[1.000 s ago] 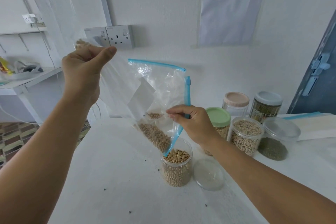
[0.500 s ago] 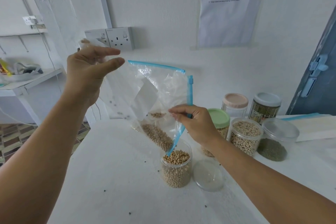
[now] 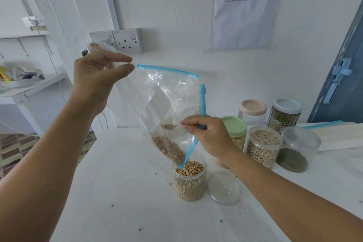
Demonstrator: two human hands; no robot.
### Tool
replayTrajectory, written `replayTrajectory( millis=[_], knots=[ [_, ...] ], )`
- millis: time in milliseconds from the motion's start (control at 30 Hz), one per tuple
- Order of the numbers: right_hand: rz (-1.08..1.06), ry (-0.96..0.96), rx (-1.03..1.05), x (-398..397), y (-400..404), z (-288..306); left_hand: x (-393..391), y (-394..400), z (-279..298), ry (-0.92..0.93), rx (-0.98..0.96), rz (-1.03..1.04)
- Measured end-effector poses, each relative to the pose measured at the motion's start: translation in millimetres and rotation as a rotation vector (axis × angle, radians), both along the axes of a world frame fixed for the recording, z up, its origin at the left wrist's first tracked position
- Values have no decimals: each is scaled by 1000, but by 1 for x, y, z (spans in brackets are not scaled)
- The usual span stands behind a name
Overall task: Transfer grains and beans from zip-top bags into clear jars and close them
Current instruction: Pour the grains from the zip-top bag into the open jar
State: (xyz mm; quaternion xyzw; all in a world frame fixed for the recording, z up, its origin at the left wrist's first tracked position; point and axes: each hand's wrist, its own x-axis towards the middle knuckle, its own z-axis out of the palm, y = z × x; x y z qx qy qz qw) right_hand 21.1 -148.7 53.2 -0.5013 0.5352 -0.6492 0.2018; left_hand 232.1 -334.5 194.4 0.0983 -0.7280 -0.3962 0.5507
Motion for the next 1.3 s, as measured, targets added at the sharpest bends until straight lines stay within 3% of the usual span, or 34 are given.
replayTrajectory(
  millis=[500, 767, 1300],
  knots=[
    [-25, 10, 12, -4, 3, -5, -8, 7, 6, 15, -13, -16],
    [-24, 9, -4, -8, 5, -9, -9, 13, 8, -124, -145, 76],
    [2, 6, 23, -5, 6, -9, -13, 23, 15, -69, -123, 57]
  ],
)
